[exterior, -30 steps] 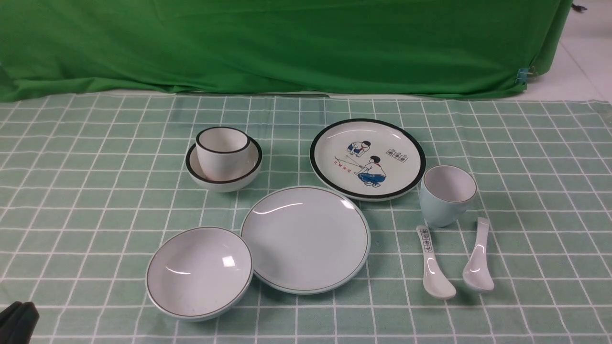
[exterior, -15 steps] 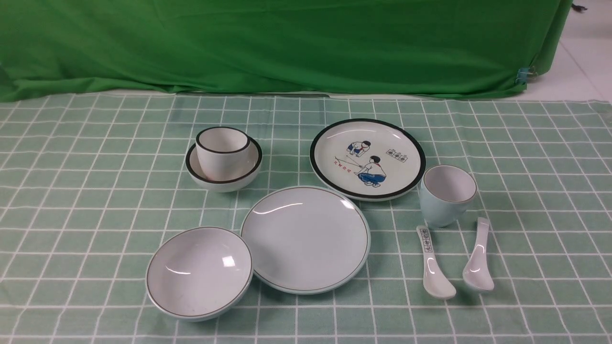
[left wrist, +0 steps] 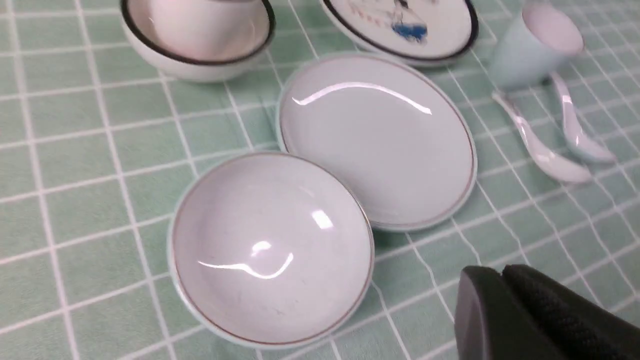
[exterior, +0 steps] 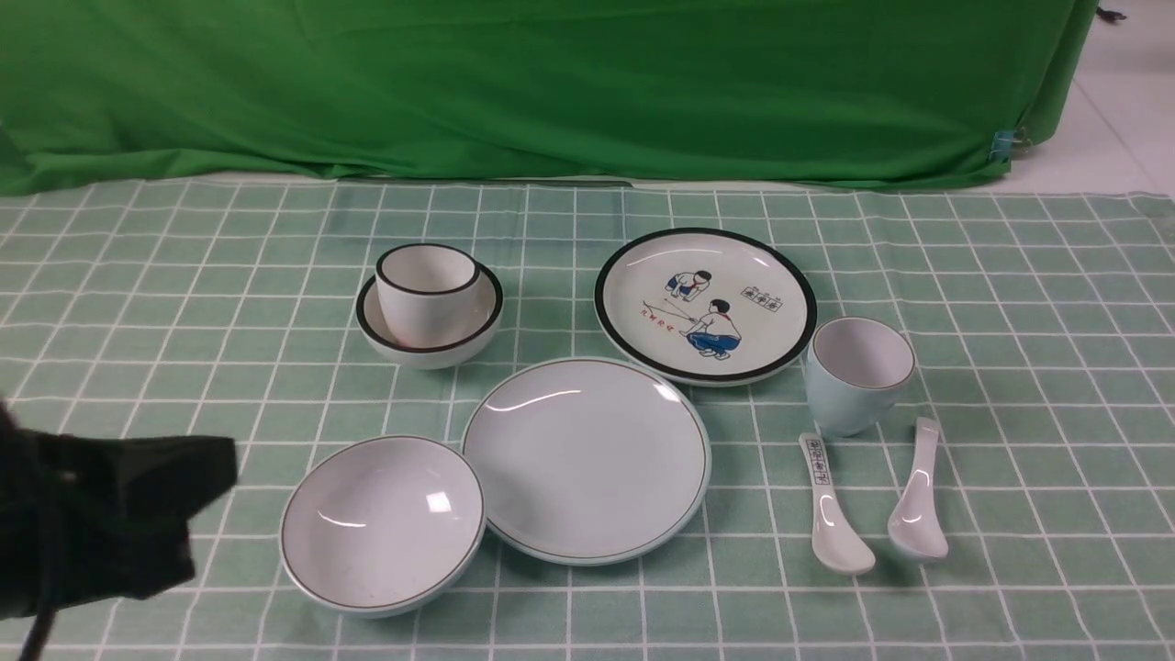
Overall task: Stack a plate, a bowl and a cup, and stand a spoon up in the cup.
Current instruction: Use the left arm to grab a blue rice bowl, then use the left arm to put the blue rice bowl into the blue large plate in the middle, then use the right arm to grab a blue teacup
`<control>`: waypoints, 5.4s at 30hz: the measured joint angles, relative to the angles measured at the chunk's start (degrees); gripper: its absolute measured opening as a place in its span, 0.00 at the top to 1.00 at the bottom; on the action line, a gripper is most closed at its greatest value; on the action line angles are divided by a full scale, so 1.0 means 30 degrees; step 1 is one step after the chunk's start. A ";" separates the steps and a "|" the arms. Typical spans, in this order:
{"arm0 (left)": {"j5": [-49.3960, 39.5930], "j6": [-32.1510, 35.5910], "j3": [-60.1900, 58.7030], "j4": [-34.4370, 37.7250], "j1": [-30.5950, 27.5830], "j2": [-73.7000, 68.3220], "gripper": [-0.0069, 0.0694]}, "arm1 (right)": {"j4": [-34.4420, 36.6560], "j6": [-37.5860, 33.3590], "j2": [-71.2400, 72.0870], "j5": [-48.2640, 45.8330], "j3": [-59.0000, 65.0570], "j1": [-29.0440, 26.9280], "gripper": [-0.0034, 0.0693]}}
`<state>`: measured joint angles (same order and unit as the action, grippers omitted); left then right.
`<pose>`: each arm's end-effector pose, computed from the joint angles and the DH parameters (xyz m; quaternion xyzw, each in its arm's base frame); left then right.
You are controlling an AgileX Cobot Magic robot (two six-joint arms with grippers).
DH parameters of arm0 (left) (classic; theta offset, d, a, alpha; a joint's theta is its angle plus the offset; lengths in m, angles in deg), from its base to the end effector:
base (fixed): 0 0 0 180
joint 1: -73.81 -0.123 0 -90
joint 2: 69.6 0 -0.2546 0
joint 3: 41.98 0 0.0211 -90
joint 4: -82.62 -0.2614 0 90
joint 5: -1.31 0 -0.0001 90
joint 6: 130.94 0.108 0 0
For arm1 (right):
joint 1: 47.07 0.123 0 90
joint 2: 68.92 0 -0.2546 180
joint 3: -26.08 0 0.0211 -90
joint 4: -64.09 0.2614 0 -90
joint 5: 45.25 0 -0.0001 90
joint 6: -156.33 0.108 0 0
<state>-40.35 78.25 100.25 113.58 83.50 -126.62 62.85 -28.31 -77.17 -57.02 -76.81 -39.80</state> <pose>0.1898 -0.0699 0.2676 0.1853 0.8837 -0.1747 0.3928 0.1132 0.0140 0.1882 -0.0842 0.7449 0.0065 0.6618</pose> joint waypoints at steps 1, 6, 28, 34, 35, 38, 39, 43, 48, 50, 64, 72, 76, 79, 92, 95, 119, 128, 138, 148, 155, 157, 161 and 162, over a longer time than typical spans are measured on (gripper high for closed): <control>-0.0237 0.0205 0.0270 -0.0219 0.0539 -0.0728 0.89 | 0.0413 0.0567 0.0000 0.0487 0.0000 0.0000 0.62; -0.1388 0.0517 0.0965 -0.1619 0.3598 -0.3402 0.89 | 0.2657 0.6093 0.0000 0.4153 0.0000 0.0000 0.62; -0.3413 -0.0767 0.5351 -0.8419 0.5896 -1.1967 0.70 | 0.2849 0.2763 -0.7326 -0.8582 -1.1158 0.7280 0.84; -0.2960 -0.0767 0.5351 -0.8511 0.5896 -1.3317 0.40 | 0.2724 0.2402 -0.9028 -0.8599 -1.1622 0.9150 0.84; -0.2699 -0.0767 0.5351 -0.8597 0.5896 -1.3410 0.36 | 0.2724 0.2359 -0.9151 -0.8535 -1.1622 0.9286 0.84; -0.1746 -0.0767 0.5351 -0.8641 0.5896 -1.3571 0.27 | 0.2724 0.2360 -0.9300 -0.8495 -1.1622 0.9441 0.84; -0.1415 -0.0749 0.5351 -0.8661 0.5896 -1.3651 0.26 | 0.2724 0.2360 -0.9297 -0.8495 -1.1622 0.9460 0.84; -0.0546 -0.0406 0.5351 -0.8663 0.5896 -1.4443 0.25 | 0.2709 0.2360 -0.9297 -0.8495 -1.1637 0.9460 0.84; -0.0564 -0.0118 0.5351 -0.8668 0.5942 -1.5651 0.32 | 0.2709 0.2324 -0.9297 -0.8495 -1.1637 0.9463 0.83; -0.0476 -0.0063 0.5351 -0.8741 0.5942 -1.5893 0.36 | 0.2709 0.2324 -0.9297 -0.8495 -1.1637 0.9480 0.83; -0.2668 -0.1590 0.6704 -0.9387 0.5985 -1.4734 0.87 | 0.2342 0.2280 -0.9297 -0.8495 -1.1637 0.9480 0.83; -0.2822 -0.1772 1.0118 -0.9762 0.7895 -1.4008 0.88 | 0.1779 0.2233 -0.9297 -0.7768 -1.1637 0.9480 0.83; -0.2805 -0.1796 1.1777 -1.1505 0.9651 -1.6244 0.88 | 0.1482 0.2214 -0.9297 -0.7509 -1.1637 0.9480 0.83; -0.2818 -0.1864 1.2774 -1.2407 1.0017 -1.7887 0.88 | 0.1342 0.2177 -0.9297 -0.7583 -1.1637 0.9480 0.83; -0.2064 -0.0613 1.4099 -1.1777 1.0092 -2.0401 0.88 | 0.1205 0.2177 -0.9297 -0.8209 -1.1656 0.9480 0.83; -0.2102 -0.0244 1.4099 -1.1883 1.0109 -2.0745 0.88 | 0.1199 0.2177 -0.9297 -0.8209 -1.1656 0.9480 0.82; -0.3846 -0.4006 1.3844 -0.9944 1.0113 -1.4269 0.47 | 0.0413 0.0697 -1.9310 -1.1655 -1.8032 0.9482 0.47; 0.0676 -0.4356 0.6627 -0.8621 1.0113 -0.4029 0.90 | -0.0459 -0.1927 -2.9175 -1.2451 -2.4392 0.7182 0.46; 1.0186 -0.4375 -0.3996 -0.5950 1.0113 0.5015 0.90 | 0.0631 -0.3198 -3.5624 -1.2885 -2.9066 0.4778 0.46; 1.2622 -0.4375 -0.6285 -0.5762 1.0113 0.6396 0.90 | 0.1768 -0.3918 -3.8743 -1.2831 -3.1170 0.4318 0.46; 1.2631 -0.4387 -0.6285 -0.5762 1.0113 0.6403 0.90 | 0.1786 -0.4353 -3.9898 -1.2576 -3.1245 0.4318 0.52; 1.2631 -0.4387 -0.6285 -0.5762 1.0113 0.6403 0.90 | 0.1786 -0.4533 -4.0120 -1.2712 -3.1245 0.4318 0.64; 1.2631 -0.4387 -0.6293 -0.5762 1.0113 0.6403 0.90 | 0.1840 -0.4939 -3.9967 -1.3342 -3.1245 0.4318 0.84; 1.2631 -0.4387 -0.6293 -0.5762 1.0113 0.6403 0.90 | 0.1840 -0.5018 -3.9841 -1.3617 -3.1245 0.4318 0.84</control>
<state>-2.46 65.08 81.37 96.30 113.84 -107.41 68.37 -43.36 -196.69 -97.87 -170.55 -26.84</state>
